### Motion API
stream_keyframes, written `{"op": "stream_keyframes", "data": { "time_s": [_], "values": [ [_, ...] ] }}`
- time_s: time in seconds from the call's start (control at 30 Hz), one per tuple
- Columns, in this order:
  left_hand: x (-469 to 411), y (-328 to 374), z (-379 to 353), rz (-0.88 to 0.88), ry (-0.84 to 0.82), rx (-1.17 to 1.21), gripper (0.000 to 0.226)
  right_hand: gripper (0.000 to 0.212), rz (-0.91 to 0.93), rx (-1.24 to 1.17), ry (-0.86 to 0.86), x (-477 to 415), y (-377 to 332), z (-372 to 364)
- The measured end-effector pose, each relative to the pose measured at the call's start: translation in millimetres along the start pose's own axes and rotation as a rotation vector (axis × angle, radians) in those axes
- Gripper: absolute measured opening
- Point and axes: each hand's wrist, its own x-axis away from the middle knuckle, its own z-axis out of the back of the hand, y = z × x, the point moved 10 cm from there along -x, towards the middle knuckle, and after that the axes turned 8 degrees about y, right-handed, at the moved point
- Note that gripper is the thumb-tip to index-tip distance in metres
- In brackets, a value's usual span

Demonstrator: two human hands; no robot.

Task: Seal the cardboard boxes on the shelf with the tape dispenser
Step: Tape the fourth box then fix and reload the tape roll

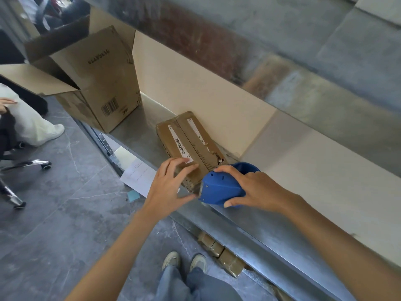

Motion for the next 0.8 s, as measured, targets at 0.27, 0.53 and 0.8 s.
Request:
{"op": "stream_keyframes", "data": {
  "time_s": [0.27,0.53,0.8],
  "values": [
    [5.0,-3.5,13.4,-0.007,0.074,0.151,0.053,0.066,0.198,0.101,0.068,0.0,-28.6,7.0],
    [6.9,-19.7,23.1,0.002,-0.002,0.279,0.063,0.066,0.29,0.163,0.12,-13.0,-50.4,6.1],
    [6.9,-30.5,25.8,0.029,0.033,0.331,0.054,0.07,0.188,0.166,0.139,-6.9,2.4,16.8]
  ]
}}
